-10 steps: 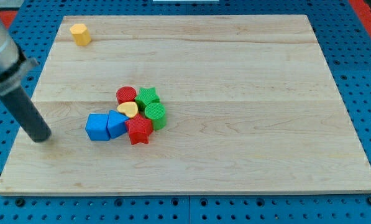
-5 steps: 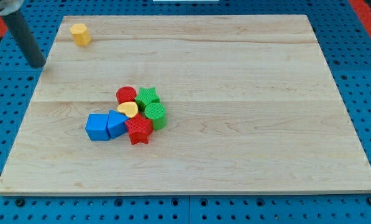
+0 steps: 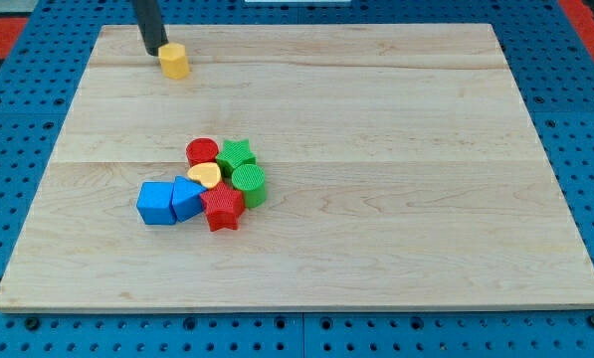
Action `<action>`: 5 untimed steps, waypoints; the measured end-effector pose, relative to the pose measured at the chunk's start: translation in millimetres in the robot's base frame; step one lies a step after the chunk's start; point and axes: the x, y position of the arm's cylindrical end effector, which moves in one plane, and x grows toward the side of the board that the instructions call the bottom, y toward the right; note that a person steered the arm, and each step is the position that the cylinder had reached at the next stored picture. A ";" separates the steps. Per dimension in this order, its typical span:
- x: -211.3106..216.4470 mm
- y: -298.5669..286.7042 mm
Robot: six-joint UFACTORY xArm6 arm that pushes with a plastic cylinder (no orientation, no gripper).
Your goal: Push the yellow hexagon towards the group of blocks
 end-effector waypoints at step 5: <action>67.5 36.3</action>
